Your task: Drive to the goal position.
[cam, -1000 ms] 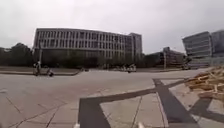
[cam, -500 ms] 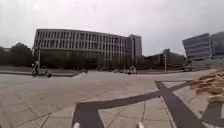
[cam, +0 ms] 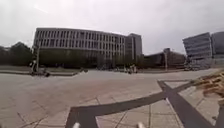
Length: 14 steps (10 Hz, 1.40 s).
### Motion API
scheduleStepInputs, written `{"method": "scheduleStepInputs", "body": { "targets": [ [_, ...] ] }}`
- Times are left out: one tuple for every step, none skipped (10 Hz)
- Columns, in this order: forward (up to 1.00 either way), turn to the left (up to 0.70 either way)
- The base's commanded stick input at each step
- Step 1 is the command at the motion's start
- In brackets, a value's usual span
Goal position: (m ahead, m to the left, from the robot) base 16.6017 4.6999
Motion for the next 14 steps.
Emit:
{"method": "scheduleStepInputs", "body": {
  "targets": [
    [0.50,0.00],
    [0.50,-0.02],
    [0.50,-0.05],
    [0.50,-0.08],
    [0.50,-0.11],
    [0.50,-0.20],
    [0.50,-0.25],
    [0.50,-0.25],
    [0.50,-0.25],
    [0.50,-0.25],
    [0.50,-0.23],
    [0.50,-0.19],
    [0.50,-0.16],
    [0.50,-0.13]
  ]
}}
